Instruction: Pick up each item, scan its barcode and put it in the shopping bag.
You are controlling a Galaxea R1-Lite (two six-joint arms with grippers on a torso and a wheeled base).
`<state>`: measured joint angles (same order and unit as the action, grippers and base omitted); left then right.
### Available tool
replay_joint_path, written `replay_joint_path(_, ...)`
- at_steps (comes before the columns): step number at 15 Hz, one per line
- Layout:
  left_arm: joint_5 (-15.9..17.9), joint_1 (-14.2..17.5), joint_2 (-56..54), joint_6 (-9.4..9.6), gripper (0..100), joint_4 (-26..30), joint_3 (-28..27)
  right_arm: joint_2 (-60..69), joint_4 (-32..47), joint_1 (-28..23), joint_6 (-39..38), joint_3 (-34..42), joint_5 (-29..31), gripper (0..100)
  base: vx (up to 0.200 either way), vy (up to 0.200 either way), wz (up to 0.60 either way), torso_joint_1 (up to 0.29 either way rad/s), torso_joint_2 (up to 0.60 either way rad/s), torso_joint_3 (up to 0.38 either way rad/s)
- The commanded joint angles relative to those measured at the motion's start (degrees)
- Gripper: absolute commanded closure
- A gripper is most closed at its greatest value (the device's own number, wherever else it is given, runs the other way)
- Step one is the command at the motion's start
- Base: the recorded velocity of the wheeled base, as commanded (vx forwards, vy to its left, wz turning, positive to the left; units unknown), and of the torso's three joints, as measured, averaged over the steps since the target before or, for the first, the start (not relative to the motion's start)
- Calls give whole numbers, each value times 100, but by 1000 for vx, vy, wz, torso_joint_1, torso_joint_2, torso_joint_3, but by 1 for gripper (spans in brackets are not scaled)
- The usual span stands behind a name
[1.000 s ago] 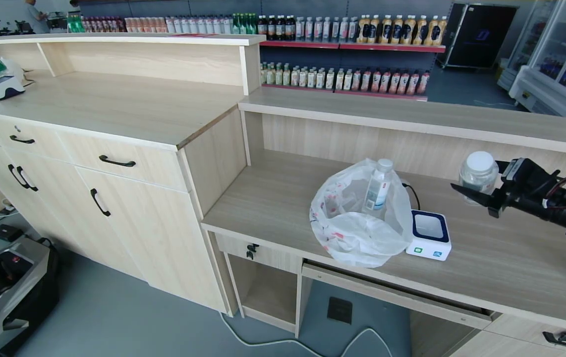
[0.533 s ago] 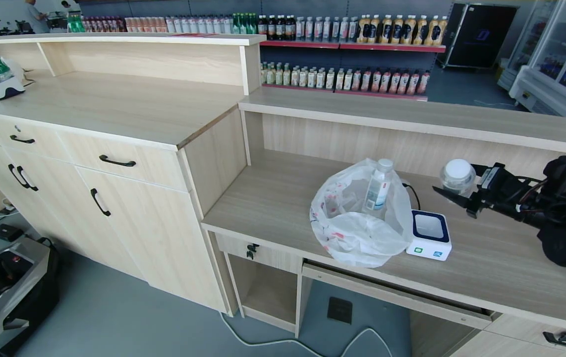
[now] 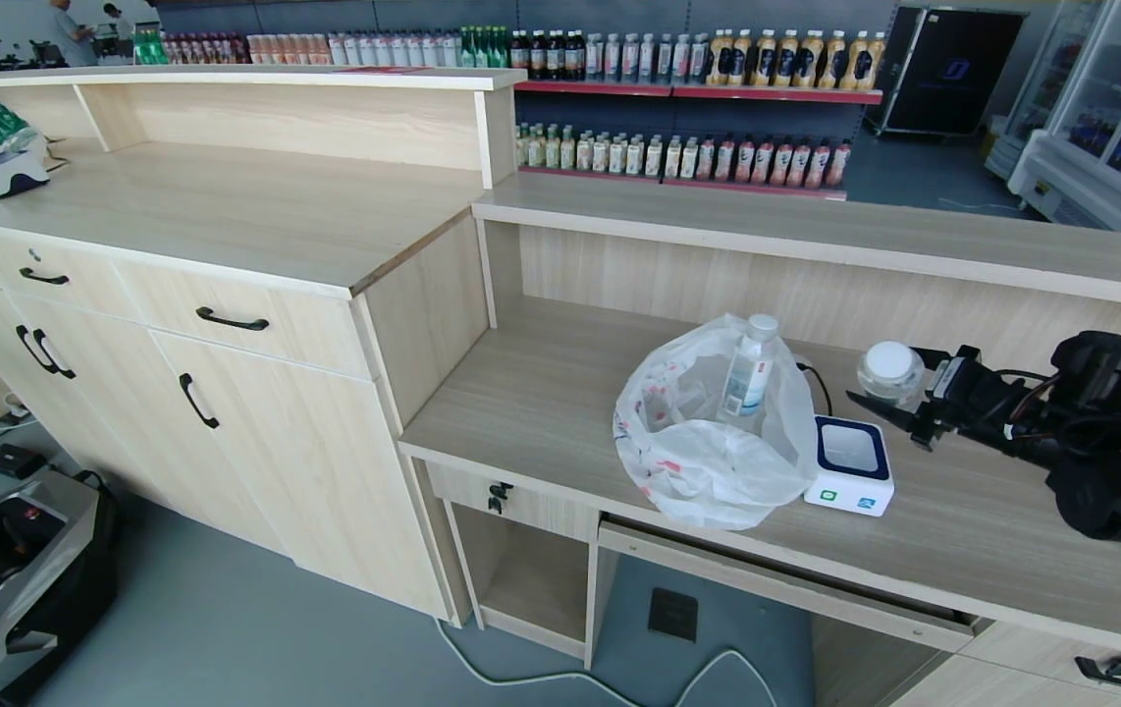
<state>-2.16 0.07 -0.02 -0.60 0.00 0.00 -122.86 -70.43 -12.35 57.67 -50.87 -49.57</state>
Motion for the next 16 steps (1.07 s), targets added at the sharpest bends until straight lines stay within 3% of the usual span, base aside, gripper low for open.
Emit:
replay_joint_path(1, -4, 1, 2, -2, 0, 0, 0, -98, -6, 4, -11, -46, -9, 100, 0, 0, 0, 0, 0, 0)
replay_joint_path(16, -4, 1, 2, -2, 0, 0, 0, -511, -59, 92, -309, -599, -255, 100, 0, 0, 0, 0, 0, 0)
